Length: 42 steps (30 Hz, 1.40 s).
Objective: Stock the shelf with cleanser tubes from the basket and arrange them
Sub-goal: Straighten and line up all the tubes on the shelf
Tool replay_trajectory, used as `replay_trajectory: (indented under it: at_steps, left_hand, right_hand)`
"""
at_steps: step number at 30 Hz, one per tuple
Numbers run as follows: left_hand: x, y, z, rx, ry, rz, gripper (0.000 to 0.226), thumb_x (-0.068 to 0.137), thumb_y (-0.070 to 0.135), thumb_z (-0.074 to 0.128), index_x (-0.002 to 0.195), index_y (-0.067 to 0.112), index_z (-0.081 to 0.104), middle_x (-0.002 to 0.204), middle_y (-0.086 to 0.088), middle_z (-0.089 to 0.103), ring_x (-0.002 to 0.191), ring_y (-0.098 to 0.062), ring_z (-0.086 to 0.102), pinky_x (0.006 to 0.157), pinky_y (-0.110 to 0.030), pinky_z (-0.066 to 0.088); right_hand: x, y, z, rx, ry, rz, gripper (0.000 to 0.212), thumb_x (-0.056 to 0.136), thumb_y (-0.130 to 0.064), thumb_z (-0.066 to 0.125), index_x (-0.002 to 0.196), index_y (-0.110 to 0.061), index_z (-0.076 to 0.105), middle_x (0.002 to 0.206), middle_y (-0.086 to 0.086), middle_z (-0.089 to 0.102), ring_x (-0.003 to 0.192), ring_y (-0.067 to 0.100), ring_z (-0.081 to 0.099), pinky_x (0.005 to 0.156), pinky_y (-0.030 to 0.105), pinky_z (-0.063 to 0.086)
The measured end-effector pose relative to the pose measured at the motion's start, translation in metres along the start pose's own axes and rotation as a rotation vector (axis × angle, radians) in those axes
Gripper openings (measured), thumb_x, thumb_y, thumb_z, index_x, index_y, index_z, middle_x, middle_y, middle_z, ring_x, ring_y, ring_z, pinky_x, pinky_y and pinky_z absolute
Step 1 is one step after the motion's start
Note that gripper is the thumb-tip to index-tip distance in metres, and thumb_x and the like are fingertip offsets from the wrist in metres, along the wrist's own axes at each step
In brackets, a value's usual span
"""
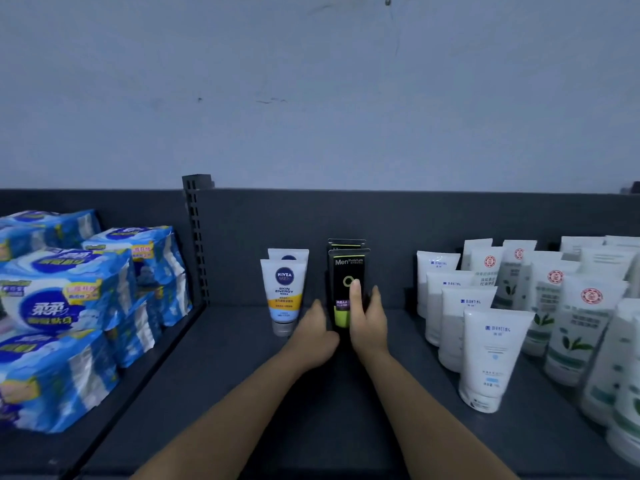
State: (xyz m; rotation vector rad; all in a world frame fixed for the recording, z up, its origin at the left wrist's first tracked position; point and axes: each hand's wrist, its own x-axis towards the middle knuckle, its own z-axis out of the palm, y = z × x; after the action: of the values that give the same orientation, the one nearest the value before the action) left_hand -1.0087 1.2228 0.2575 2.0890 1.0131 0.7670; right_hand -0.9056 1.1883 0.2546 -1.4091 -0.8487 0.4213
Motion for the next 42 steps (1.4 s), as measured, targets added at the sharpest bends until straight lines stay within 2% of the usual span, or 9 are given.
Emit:
replay_trajectory:
  at_steps: [4,7,12,15,18,23,31,34,42]
  left_hand:
    - [-0.026,0.018,-0.032,0.198,0.258,0.145,0.020,0.079,0.014,0.053,0.095,0.009,0.064,0.086,-0.003,0.069,0.081,-0.020,0.064,0.075,-0.034,0.054]
    - [-0.043,0.021,-0.056,0.077,0.532,0.377,0.010,0.080,0.018,0.054,0.089,0.014,0.058,0.080,0.005,0.059,0.073,-0.014,0.057,0.066,-0.030,0.049]
    - [-0.025,0.016,-0.075,-0.327,0.806,0.221,0.048,0.081,0.021,0.043,0.127,0.007,0.043,0.123,0.000,0.038,0.113,-0.016,0.043,0.100,-0.027,0.035]
    - [-0.003,0.002,-0.080,-0.699,0.627,-0.133,0.058,0.096,0.044,0.044,0.143,0.011,0.034,0.142,-0.002,0.038,0.129,-0.018,0.041,0.107,-0.033,0.032]
    - [0.013,-0.035,-0.072,-0.915,0.285,-0.243,0.088,0.077,0.086,0.033,0.135,0.022,0.052,0.136,-0.002,0.058,0.117,-0.017,0.060,0.100,-0.037,0.045]
    - [0.006,-0.031,-0.059,-0.919,0.096,-0.168,0.063,0.097,0.060,0.017,0.109,0.024,0.067,0.100,0.001,0.076,0.089,-0.009,0.072,0.071,-0.020,0.054]
    - [0.020,-0.043,-0.054,-0.861,0.132,-0.107,0.065,0.100,0.054,0.018,0.122,0.015,0.064,0.115,-0.004,0.071,0.103,-0.012,0.068,0.078,-0.016,0.053]
    - [0.021,-0.047,-0.052,-0.832,0.135,-0.078,0.065,0.099,0.055,0.015,0.124,0.019,0.063,0.117,0.003,0.071,0.111,-0.011,0.064,0.091,-0.022,0.048]
    - [0.020,-0.053,-0.050,-0.768,0.172,-0.114,0.057,0.100,0.055,0.020,0.124,0.026,0.062,0.110,0.010,0.071,0.095,0.004,0.066,0.071,-0.011,0.047]
  right_hand:
    - [-0.010,-0.007,0.004,-0.054,0.064,-0.153,0.104,0.078,-0.077,0.043,0.153,-0.010,0.015,0.157,0.010,0.025,0.139,0.027,0.035,0.116,0.037,0.027]
    - [-0.020,-0.017,0.004,-0.116,0.091,-0.474,0.093,0.086,-0.069,0.040,0.153,-0.015,0.006,0.161,0.001,0.011,0.145,0.023,0.025,0.109,0.053,0.036]
    - [-0.051,-0.058,0.023,-0.122,-0.086,-0.802,0.076,0.095,-0.046,0.041,0.152,-0.007,0.009,0.162,0.005,0.003,0.149,0.012,0.005,0.119,0.021,0.009]
    - [-0.062,-0.056,0.050,-0.081,-0.141,-0.692,0.070,0.094,-0.044,0.041,0.151,-0.011,0.016,0.160,-0.003,0.013,0.147,0.002,0.011,0.117,0.014,0.013]
    - [-0.058,-0.044,0.070,-0.061,-0.069,-0.458,0.082,0.090,-0.056,0.041,0.152,-0.011,0.012,0.160,-0.003,0.009,0.145,0.000,0.006,0.119,0.018,0.009]
    - [-0.037,-0.029,0.087,0.039,-0.033,-0.115,0.094,0.088,-0.053,0.055,0.152,-0.005,0.007,0.161,0.008,0.009,0.148,0.014,0.008,0.116,0.020,0.005]
    - [-0.016,-0.005,0.107,0.114,-0.132,0.011,0.106,0.059,-0.082,0.064,0.142,-0.020,0.036,0.139,0.000,0.053,0.126,0.013,0.052,0.106,0.042,0.042]
    - [-0.017,-0.010,0.102,0.183,-0.221,-0.057,0.070,0.062,-0.064,0.071,0.119,-0.027,0.052,0.112,-0.011,0.069,0.102,0.001,0.065,0.090,0.026,0.051]
    - [-0.011,-0.002,0.097,0.232,-0.329,-0.058,0.042,0.085,-0.042,0.066,0.124,-0.033,0.051,0.112,-0.012,0.069,0.102,0.001,0.065,0.092,0.024,0.050]
